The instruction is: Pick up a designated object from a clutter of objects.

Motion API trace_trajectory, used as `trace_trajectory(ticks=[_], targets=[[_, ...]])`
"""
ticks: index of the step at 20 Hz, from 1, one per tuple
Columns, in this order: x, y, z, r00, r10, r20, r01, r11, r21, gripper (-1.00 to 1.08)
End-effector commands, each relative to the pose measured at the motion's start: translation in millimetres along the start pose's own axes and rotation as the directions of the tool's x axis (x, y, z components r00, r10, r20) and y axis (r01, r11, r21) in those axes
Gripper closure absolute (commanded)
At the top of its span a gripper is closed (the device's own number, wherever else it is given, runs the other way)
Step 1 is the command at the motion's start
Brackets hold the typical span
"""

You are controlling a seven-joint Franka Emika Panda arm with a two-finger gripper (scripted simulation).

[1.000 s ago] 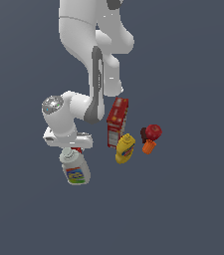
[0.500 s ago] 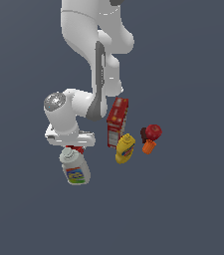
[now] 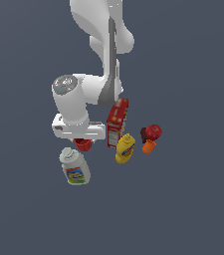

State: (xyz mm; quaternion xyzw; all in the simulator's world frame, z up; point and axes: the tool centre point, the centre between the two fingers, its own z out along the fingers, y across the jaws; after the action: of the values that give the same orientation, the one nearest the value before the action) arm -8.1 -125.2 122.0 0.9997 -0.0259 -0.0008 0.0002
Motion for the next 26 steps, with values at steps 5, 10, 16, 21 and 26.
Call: trace_trajectory(ticks=[5, 10, 16, 21, 26], targets=[[0, -50, -64, 1.000, 0.000, -0.002, 0.000, 1.000, -0.003, 1.08], [0, -91, -115, 1.000, 0.000, -0.002, 0.000, 1.000, -0.004, 1.08], [2, -140, -175, 1.000, -0.001, -0.002, 0.001, 1.000, -0.004, 1.08], [3, -177, -221, 1.000, -0.001, -0.002, 0.001, 1.000, -0.003, 1.08], [6, -204, -254, 1.000, -0.002, -0.002, 0.002, 1.000, -0.001, 1.08]])
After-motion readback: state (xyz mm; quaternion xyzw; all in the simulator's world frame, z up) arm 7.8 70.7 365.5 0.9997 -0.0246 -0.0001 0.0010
